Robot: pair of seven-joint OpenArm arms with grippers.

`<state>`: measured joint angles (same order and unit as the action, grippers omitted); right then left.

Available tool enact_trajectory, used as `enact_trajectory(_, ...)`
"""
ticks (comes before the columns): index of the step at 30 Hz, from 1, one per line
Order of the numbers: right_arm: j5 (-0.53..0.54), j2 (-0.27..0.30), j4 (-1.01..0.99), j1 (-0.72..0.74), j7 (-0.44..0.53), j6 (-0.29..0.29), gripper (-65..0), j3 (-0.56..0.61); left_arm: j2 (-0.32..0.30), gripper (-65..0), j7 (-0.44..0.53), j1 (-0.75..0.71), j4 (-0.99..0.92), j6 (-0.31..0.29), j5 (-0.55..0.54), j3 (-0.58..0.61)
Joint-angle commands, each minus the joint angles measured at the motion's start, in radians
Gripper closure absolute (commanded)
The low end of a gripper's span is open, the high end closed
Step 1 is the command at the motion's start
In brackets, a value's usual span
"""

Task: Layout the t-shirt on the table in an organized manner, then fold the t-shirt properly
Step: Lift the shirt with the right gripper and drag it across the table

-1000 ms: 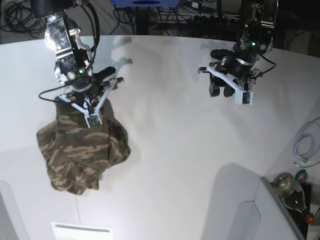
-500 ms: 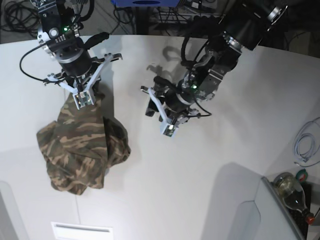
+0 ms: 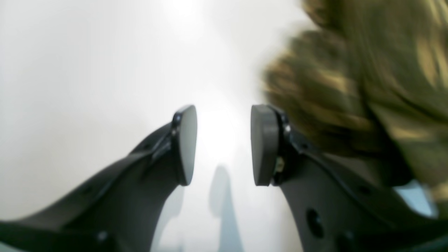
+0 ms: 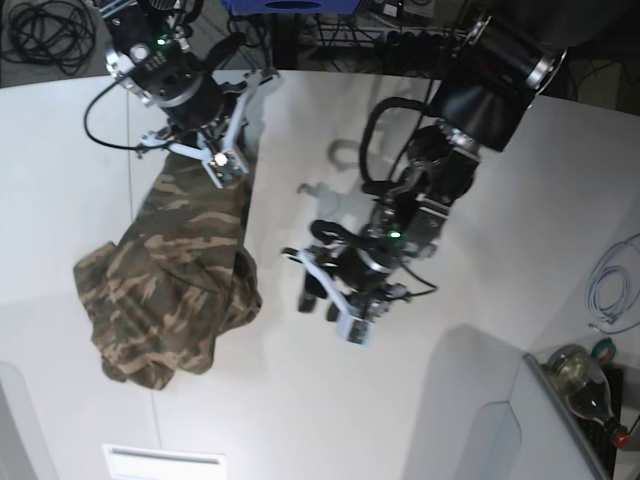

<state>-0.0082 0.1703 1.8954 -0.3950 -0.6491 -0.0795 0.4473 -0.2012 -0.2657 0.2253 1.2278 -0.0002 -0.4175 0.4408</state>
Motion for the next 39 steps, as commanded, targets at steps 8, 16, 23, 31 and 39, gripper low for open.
enact_trajectory(8, 0.011, -0.047, -0.323, 0.284, 0.022, -0.026, 0.0, 0.404, -0.192, -24.2, -0.211, -0.261, 0.249, 0.004, -0.001, -0.494)
enact_trajectory(16, 0.009, -0.17, -0.558, 0.391, 0.022, -0.026, -0.5, 0.512, -0.194, -24.2, -0.221, -0.456, 0.363, -0.119, -0.001, -0.63)
enact_trajectory(23, 0.009, -0.096, -0.336, 0.33, 0.028, -0.022, -27.3, 0.474, -0.108, -24.2, -0.217, -0.445, 0.356, -0.119, 0.001, -0.621)
enact_trajectory(31, 0.003, -0.082, -0.132, 0.321, 0.11, 0.145, -33.9, 0.275, -0.093, -24.2, -0.215, -0.458, 0.358, -0.119, 0.001, -0.758)
enact_trajectory(39, 0.003, -0.257, -0.566, 0.577, 0.111, 0.376, -45.3, 0.279, -0.105, -24.2, -0.215, -0.553, 0.356, -0.123, 0.006, -1.077)
